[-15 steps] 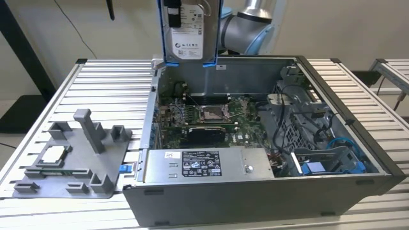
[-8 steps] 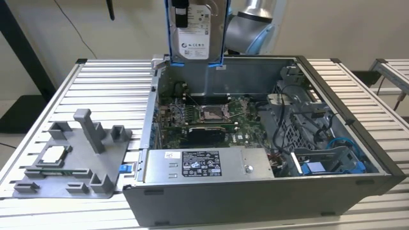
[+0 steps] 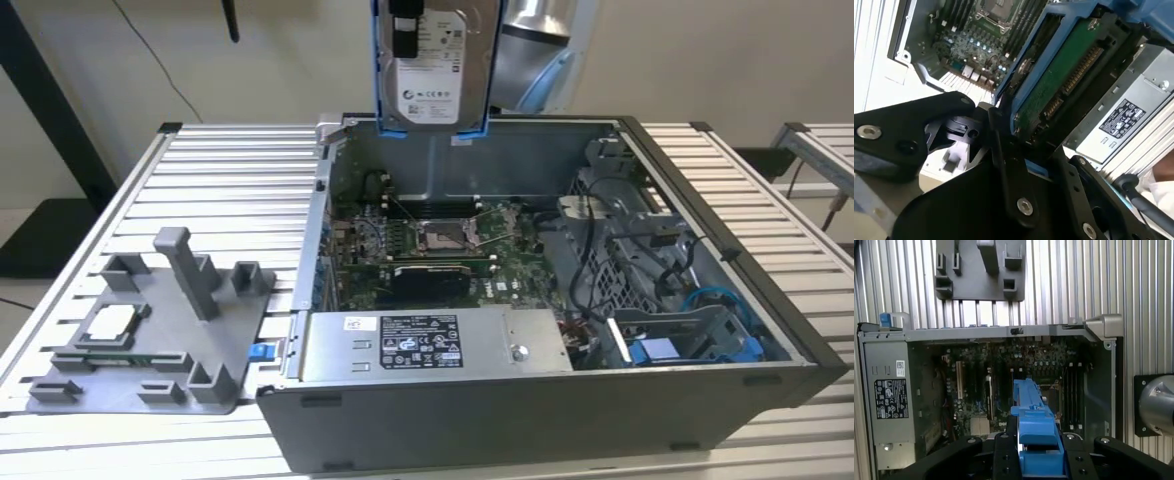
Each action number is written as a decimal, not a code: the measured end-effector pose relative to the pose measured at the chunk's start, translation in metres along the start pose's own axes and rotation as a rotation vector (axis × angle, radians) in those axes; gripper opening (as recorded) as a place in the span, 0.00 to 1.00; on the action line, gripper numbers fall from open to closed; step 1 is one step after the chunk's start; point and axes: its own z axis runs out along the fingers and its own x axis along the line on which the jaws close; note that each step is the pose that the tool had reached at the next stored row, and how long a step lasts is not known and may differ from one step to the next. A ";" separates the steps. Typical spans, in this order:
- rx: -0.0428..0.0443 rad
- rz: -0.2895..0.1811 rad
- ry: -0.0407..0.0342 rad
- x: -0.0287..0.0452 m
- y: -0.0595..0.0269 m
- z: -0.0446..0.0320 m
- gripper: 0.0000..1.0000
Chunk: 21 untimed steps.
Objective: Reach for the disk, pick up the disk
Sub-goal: 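Pick up the disk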
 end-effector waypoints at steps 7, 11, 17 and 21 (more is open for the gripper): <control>0.0000 0.000 0.0000 -0.0013 -0.0186 0.0002 0.00; 0.0001 0.000 0.0000 -0.0021 -0.0297 0.0004 0.00; 0.0000 0.000 0.0000 -0.0034 -0.0484 0.0005 0.00; 0.0000 0.000 0.0001 -0.0043 -0.0607 0.0006 0.00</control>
